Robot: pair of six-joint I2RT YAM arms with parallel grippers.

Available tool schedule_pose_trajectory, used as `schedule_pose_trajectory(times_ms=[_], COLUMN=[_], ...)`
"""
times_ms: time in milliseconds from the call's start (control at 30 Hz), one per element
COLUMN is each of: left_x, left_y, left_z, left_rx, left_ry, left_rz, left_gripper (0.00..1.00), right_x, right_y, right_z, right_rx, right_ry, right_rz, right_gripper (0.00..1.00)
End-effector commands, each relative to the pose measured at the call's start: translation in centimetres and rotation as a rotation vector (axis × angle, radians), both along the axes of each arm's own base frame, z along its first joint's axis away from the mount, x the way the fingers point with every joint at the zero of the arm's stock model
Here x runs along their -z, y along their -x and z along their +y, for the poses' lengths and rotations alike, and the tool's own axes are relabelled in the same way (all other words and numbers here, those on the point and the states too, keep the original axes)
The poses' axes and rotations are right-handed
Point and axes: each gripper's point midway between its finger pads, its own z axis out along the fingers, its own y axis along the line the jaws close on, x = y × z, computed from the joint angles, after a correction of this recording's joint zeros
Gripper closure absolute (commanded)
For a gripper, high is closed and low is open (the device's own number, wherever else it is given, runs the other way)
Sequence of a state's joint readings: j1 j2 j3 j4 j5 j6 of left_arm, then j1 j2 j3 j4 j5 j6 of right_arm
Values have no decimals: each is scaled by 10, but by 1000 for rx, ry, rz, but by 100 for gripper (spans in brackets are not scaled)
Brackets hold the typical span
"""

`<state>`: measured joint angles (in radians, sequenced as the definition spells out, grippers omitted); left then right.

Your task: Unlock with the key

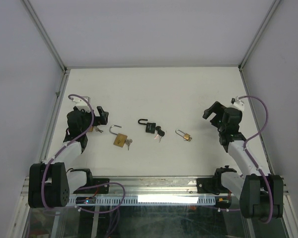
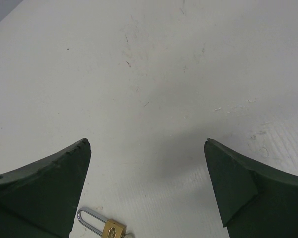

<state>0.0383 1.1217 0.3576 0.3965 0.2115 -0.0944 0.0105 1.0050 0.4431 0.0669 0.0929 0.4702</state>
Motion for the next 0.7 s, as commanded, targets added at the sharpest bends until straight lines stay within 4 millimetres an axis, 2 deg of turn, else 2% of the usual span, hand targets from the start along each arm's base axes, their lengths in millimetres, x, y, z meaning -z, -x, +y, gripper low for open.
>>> schedule_pose_trajectory(times_ms=[0,133,200,300,367,433,500,567,667], left_x=[-22,-31,-39,-44,-41,-48,-53,-50,-36], left_y=[-1,0,9,21,20,11,8,11,15], left_z=[-11,-18,-37,-52,-44,-22,-5,-1,-2], left_rx=[66,115,253,368,312,150,28,5,1], left_ry=[2,-13,-30,-49,-59,-32,-13,-15,-2], left_rz=[-78,-112,-136,-164,-161,-146,-122,-99,-49], left_gripper=[1,1,1,1,1,1,1,1,1], right_x=[-29,-35,-41,-51,-57,-67,-75,-78,-70], right_y=[-12,-10,-8,-3,0,4,10,14,17], right_z=[3,6,12,26,22,10,8,12,8], right_rx=[-41,-79,-121,-220,-202,-130,-125,-157,-139], right_ry=[21,40,51,63,71,69,56,50,57], right_rz=[-122,-158,-188,-262,-295,-341,-406,-435,-400], right_gripper=[0,0,0,0,0,0,0,0,0])
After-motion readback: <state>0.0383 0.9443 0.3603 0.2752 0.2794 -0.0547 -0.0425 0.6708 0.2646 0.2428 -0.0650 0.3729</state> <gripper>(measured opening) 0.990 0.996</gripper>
